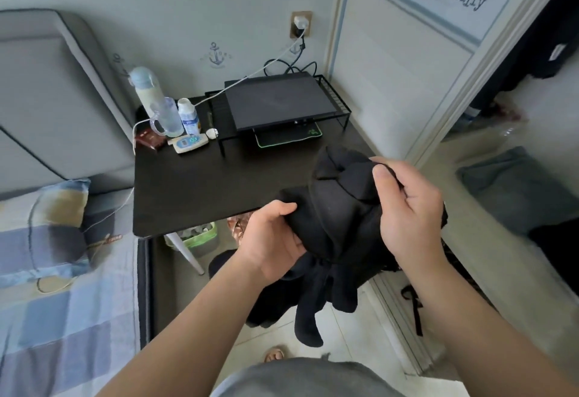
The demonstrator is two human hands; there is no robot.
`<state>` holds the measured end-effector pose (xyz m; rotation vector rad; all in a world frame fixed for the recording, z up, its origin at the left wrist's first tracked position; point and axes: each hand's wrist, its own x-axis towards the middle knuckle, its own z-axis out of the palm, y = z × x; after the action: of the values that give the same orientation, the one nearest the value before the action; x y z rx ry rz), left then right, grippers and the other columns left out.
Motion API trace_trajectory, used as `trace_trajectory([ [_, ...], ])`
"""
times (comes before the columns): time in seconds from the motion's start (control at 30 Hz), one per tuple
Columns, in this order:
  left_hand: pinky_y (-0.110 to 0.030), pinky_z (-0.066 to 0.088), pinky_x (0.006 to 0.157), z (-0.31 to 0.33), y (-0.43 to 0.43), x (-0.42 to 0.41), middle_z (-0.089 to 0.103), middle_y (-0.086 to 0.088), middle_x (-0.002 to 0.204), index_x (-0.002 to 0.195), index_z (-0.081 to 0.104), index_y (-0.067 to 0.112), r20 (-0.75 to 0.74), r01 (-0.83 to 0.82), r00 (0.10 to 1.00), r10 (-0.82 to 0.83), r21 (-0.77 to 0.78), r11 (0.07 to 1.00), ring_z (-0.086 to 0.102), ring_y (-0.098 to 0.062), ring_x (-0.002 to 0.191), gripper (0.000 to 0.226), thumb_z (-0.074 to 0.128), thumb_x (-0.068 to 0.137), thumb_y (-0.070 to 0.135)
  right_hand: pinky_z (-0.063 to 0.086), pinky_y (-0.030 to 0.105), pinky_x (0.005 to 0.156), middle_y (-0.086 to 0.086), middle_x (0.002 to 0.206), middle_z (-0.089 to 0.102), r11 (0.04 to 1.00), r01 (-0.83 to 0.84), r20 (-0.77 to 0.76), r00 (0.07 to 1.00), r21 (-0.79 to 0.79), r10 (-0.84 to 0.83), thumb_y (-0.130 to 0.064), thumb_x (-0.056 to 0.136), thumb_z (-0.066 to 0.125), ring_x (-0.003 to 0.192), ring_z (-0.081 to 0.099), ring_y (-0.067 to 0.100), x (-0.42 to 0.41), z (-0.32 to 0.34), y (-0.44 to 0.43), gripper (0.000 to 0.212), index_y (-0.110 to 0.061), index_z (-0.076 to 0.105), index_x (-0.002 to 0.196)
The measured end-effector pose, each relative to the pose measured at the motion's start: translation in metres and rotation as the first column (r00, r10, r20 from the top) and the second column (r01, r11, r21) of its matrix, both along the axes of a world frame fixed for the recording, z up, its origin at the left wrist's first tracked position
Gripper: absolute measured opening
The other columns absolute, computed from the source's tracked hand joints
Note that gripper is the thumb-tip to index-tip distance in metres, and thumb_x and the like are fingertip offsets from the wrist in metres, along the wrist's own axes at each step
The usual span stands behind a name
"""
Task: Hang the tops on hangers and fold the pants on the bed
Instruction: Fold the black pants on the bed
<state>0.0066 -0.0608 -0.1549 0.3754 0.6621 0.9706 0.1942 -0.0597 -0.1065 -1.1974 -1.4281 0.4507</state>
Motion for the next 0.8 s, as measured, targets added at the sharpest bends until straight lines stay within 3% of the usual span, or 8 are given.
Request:
trace_trajectory([
  [0.17, -0.043, 0.058, 0.09, 0.036, -0.039, -0.009, 0.067, -0.014, 0.131, 0.118, 0.075, 0.01, 0.001, -0.106, 0.994, 0.106, 0.084, 0.991, 0.065, -0.032, 0.119, 0.04, 0.066, 0.088, 0.035, 0.045, 0.011, 0.08, -0.023, 0.093, 0.07, 0.984, -0.144, -0.054, 0.987, 0.104, 0.15, -0.023, 0.099, 0.053, 0.091, 0.065, -0.001, -0.016, 0.046, -0.034, 0.022, -0.039, 0.068, 0.101],
  [0.37, -0.048, 0.047, 0.104, 0.074, -0.11, -0.047, 0.063, -0.013, 0.137, 0.127, 0.07, 0.015, -0.006, -0.313, 0.948, 0.319, 0.177, 0.933, 0.059, -0.033, 0.128, 0.045, 0.06, 0.093, 0.041, 0.045, 0.011, 0.081, -0.017, 0.095, 0.072, 0.895, -0.386, -0.05, 0.912, 0.225, 0.406, -0.021, 0.099, 0.053, 0.091, 0.065, 0.0, -0.05, 0.089, -0.078, 0.019, -0.03, 0.07, 0.104],
  [0.47, -0.045, 0.054, 0.094, 0.08, -0.157, -0.075, 0.067, -0.014, 0.13, 0.122, 0.073, 0.015, -0.059, -0.431, 0.894, 0.444, 0.158, 0.888, 0.066, -0.032, 0.118, 0.042, 0.063, 0.088, 0.039, 0.046, 0.009, 0.082, -0.02, 0.097, 0.072, 0.823, -0.521, -0.034, 0.84, 0.225, 0.541, -0.018, 0.1, 0.053, 0.094, 0.066, -0.001, -0.08, 0.088, -0.104, 0.022, -0.031, 0.069, 0.106],
  [0.53, -0.043, 0.059, 0.084, 0.077, -0.192, -0.096, 0.07, -0.015, 0.124, 0.128, 0.068, 0.01, -0.093, -0.517, 0.843, 0.53, 0.129, 0.846, 0.069, -0.033, 0.11, 0.047, 0.063, 0.088, 0.033, 0.044, 0.006, 0.08, -0.025, 0.094, 0.07, 0.773, -0.599, -0.035, 0.785, 0.206, 0.618, -0.015, 0.1, 0.053, 0.09, 0.065, -0.004, -0.105, 0.08, -0.126, 0.026, -0.035, 0.067, 0.107],
  [0.63, -0.044, 0.059, 0.085, 0.07, -0.247, -0.128, 0.069, -0.016, 0.123, 0.14, 0.055, 0.008, -0.109, -0.64, 0.745, 0.658, 0.163, 0.751, 0.069, -0.034, 0.109, 0.051, 0.059, 0.093, 0.024, 0.043, 0.006, 0.075, -0.024, 0.084, 0.068, 0.693, -0.706, -0.076, 0.691, 0.143, 0.719, -0.016, 0.1, 0.053, 0.08, 0.063, -0.003, -0.144, 0.07, -0.16, 0.023, -0.032, 0.069, 0.105],
  [0.8, -0.048, 0.055, 0.089, 0.078, -0.339, -0.193, 0.065, -0.017, 0.121, 0.134, 0.056, 0.012, -0.065, -0.788, 0.547, 0.834, 0.295, 0.54, 0.064, -0.036, 0.109, 0.038, 0.052, 0.096, 0.012, 0.039, 0.005, 0.063, -0.024, 0.069, 0.061, 0.543, -0.835, -0.109, 0.534, 0.09, 0.838, -0.017, 0.102, 0.053, 0.064, 0.056, -0.002, -0.214, 0.066, -0.203, 0.021, -0.027, 0.07, 0.096],
])
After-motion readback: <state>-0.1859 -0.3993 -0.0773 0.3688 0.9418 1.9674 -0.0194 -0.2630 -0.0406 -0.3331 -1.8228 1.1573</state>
